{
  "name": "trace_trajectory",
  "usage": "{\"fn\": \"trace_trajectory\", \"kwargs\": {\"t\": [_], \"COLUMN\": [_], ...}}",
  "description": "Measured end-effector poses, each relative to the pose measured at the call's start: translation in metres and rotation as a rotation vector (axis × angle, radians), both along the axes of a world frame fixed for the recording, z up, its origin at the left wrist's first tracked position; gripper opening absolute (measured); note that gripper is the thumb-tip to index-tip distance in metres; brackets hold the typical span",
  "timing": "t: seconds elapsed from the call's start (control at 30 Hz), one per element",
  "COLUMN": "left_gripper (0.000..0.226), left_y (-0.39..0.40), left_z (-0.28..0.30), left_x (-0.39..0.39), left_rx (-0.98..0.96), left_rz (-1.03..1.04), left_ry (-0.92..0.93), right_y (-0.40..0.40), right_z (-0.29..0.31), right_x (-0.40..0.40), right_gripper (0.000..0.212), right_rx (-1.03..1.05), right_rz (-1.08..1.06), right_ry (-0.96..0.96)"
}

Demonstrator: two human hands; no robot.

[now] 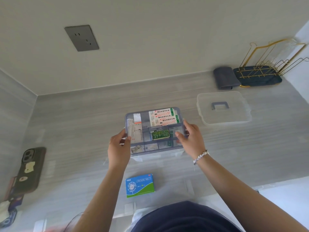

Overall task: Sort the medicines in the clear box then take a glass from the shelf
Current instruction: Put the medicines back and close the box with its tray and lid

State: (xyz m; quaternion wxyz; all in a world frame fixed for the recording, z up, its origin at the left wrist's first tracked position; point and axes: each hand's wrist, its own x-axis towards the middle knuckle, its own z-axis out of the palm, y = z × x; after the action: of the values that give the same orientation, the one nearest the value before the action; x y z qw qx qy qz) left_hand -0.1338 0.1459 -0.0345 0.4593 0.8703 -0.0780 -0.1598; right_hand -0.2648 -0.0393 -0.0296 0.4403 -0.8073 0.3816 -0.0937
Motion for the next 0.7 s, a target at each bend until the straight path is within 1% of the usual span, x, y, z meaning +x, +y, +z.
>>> {"fn": "trace_trajectory", "kwargs": {"t": [0.07, 0.13, 0.2, 0.27, 0.33, 0.37, 0.4, 0.43, 0.5, 0.57, 0.7], "left_gripper": [0.034, 0.033, 0.033, 0.036, 0.041, 0.04, 0.034, 0.029, 0.034, 0.034, 0.026], "left_y": [0.0, 0.0, 0.0, 0.002, 0.004, 0.004, 0.005, 0.006, 0.005, 0.0, -0.027], "left_z": [-0.004, -0.007, -0.009, -0.012, -0.014, -0.015, -0.016, -0.016, -0.013, -0.011, -0.009], "left_x": [0.002, 0.002, 0.0, -0.001, -0.001, 0.0, 0.001, 0.001, 0.003, 0.007, 0.018], "left_rx": [0.031, 0.047, 0.035, 0.002, -0.022, -0.042, -0.07, -0.095, -0.117, -0.144, -0.176], "left_rz": [-0.01, -0.023, -0.021, 0.003, 0.038, 0.046, 0.037, 0.023, 0.02, 0.028, 0.002], "left_ry": [-0.023, -0.02, -0.012, -0.004, 0.075, 0.131, 0.168, 0.185, 0.194, 0.215, 0.237], "right_y": [0.001, 0.003, 0.005, 0.006, 0.005, 0.003, 0.002, 0.001, -0.002, -0.008, -0.034], "right_z": [-0.004, -0.011, -0.016, -0.018, -0.02, -0.02, -0.02, -0.021, -0.023, -0.024, -0.021], "right_x": [0.002, 0.001, 0.0, -0.002, -0.003, -0.003, -0.003, -0.004, -0.004, -0.001, 0.012], "right_gripper": [0.049, 0.055, 0.055, 0.054, 0.053, 0.053, 0.052, 0.052, 0.052, 0.051, 0.05], "right_rx": [0.004, -0.041, -0.109, -0.127, -0.102, -0.072, -0.025, 0.022, 0.077, 0.106, 0.143], "right_rz": [-0.019, -0.043, -0.084, -0.129, -0.144, -0.146, -0.155, -0.17, -0.198, -0.222, -0.263], "right_ry": [0.0, 0.025, 0.059, 0.065, 0.055, 0.055, 0.058, 0.059, 0.047, 0.018, -0.039]}}
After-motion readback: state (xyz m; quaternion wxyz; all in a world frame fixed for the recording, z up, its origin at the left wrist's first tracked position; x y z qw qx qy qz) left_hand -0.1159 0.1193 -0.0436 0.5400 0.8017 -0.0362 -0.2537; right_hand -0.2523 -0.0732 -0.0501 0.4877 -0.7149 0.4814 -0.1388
